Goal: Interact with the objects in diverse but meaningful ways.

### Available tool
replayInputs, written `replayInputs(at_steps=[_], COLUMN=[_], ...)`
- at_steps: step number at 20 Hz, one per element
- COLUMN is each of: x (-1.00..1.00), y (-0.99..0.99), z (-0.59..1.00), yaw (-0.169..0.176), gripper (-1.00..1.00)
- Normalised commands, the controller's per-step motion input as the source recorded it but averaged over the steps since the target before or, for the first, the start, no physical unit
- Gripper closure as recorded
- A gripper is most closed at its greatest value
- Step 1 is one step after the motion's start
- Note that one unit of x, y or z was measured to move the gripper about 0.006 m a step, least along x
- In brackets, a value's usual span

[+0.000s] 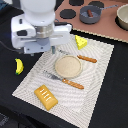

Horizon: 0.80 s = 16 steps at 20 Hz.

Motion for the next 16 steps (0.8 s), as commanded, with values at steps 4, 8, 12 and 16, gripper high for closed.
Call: replayInputs(at_steps=[4, 8, 12, 16], x=[-1.00, -0.80, -0.48, -0.40], y=[-0.19, -0.09, 0.00, 0.00], z=[-0.48, -0.46, -0.27, -0.21], yaw=[-0.003, 0.000, 0.002, 0.002], gripper=[-1.00, -1.00, -1.00, -1.00])
